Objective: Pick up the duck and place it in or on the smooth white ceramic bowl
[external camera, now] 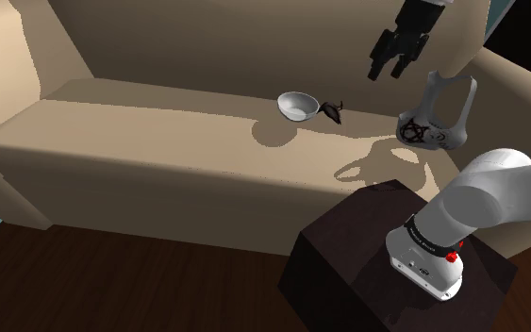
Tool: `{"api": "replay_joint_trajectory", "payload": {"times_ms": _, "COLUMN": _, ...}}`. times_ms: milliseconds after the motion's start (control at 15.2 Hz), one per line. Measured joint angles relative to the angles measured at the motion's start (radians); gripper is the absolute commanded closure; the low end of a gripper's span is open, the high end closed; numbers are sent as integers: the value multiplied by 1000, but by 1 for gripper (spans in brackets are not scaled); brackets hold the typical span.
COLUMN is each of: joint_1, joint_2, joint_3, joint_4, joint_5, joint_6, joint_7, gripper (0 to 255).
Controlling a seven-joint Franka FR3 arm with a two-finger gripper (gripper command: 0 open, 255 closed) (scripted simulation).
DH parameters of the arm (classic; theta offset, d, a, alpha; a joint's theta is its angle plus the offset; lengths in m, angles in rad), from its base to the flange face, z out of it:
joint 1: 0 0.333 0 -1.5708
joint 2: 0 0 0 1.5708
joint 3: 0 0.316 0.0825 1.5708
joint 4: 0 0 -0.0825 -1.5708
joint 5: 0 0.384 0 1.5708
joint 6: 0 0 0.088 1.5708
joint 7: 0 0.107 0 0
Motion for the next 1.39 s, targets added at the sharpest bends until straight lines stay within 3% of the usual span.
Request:
{"api": "replay_joint_trajectory", "payload": {"times_ms": 396, "joint_1": -10, "joint_2": 92, "joint_3": -43, "joint_4": -12, "joint_5": -51, "joint_6": 76, "joint_7": -87, "gripper": 0}}
{"api": "replay_joint_trajectory", "payload": {"times_ms": 858, "joint_1": -25, "joint_2": 297, "joint_3": -108, "joint_4": 8, "joint_5": -126, "joint_6": 222, "joint_7": -226, "gripper": 0}}
{"api": "replay_joint_trajectory", "payload": {"times_ms": 1386, "joint_1": -45, "joint_2": 584, "joint_3": -174, "joint_4": 119, "joint_5": -183, "joint_6": 364, "joint_7": -376, "gripper": 0}}
